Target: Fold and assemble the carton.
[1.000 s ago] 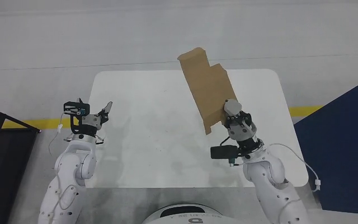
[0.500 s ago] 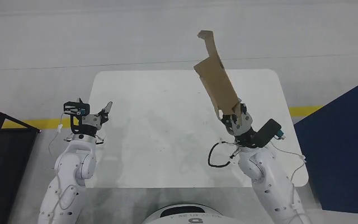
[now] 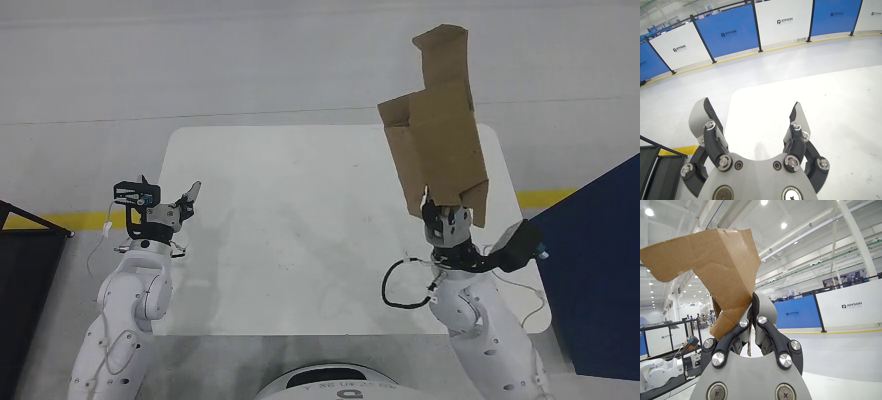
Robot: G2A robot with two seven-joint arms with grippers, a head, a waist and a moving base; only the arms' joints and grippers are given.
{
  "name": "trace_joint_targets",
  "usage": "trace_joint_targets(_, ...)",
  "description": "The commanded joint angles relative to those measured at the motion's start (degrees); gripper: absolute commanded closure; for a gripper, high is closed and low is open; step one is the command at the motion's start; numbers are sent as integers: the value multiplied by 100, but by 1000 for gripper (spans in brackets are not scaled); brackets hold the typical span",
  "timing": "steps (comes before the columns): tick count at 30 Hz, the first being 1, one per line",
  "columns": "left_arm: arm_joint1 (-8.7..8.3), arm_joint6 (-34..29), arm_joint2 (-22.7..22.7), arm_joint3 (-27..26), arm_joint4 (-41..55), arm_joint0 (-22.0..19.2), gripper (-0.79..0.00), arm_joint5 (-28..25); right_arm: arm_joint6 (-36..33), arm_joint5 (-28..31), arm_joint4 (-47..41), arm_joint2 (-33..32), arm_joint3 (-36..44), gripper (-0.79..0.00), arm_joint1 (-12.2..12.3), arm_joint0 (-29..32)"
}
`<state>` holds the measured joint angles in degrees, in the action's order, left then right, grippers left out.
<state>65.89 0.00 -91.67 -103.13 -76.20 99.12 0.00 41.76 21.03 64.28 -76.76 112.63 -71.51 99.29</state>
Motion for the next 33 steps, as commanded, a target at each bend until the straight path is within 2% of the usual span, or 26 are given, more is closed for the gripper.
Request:
trace_joint_targets(1, 0, 0, 0, 0, 0, 0, -785, 0, 66, -428, 615, -150, 4, 0, 8, -34)
trace_joint_targets(5, 0, 0, 0, 0, 0, 0, -785, 0, 423, -1731, 2745, -380, -1, 0, 40, 19)
trace_joint_targets(8, 0, 0, 0, 0, 0, 0, -785, 0, 283, -2870, 4066, -534, 17, 0, 47, 134)
trace_joint_targets(13, 0, 0, 0, 0, 0, 0, -785, 0, 89, -4409, 5919, -676, 151, 0, 45, 379)
trace_joint_targets(15, 0, 0, 0, 0, 0, 0, -785, 0, -155, -5157, 7018, -800, 237, 0, 40, 491)
trace_joint_targets(17, 0, 0, 0, 0, 0, 0, -785, 0, -632, -6034, 8426, -969, 304, 0, 14, 599)
trace_joint_targets(19, 0, 0, 0, 0, 0, 0, -785, 0, -1200, -6628, 9767, -1073, 318, 0, -38, 680)
trace_joint_targets(21, 0, 0, 0, 0, 0, 0, -785, 0, -1888, -6887, 10982, -1118, 337, 0, -112, 724)
trace_joint_targets(22, 0, 0, 0, 0, 0, 0, -785, 0, -2083, -6937, 11172, -1150, 337, 0, -142, 728)
trace_joint_targets(27, 0, 0, 0, 0, 0, 0, -785, 0, -1607, -7356, 11172, -1834, 264, 0, -261, 694)
trace_joint_targets(29, 0, 0, 0, 0, 0, 0, -785, 0, -1493, -7417, 11172, -1917, 240, 0, -358, 719)
trace_joint_targets(30, 0, 0, 0, 0, 0, 0, -785, 0, -1527, -7389, 11172, -1909, 227, 0, -411, 725)
trace_joint_targets(33, 0, 0, 0, 0, 0, 0, -785, 0, -2070, -6833, 11172, -1283, 209, 0, -552, 772)
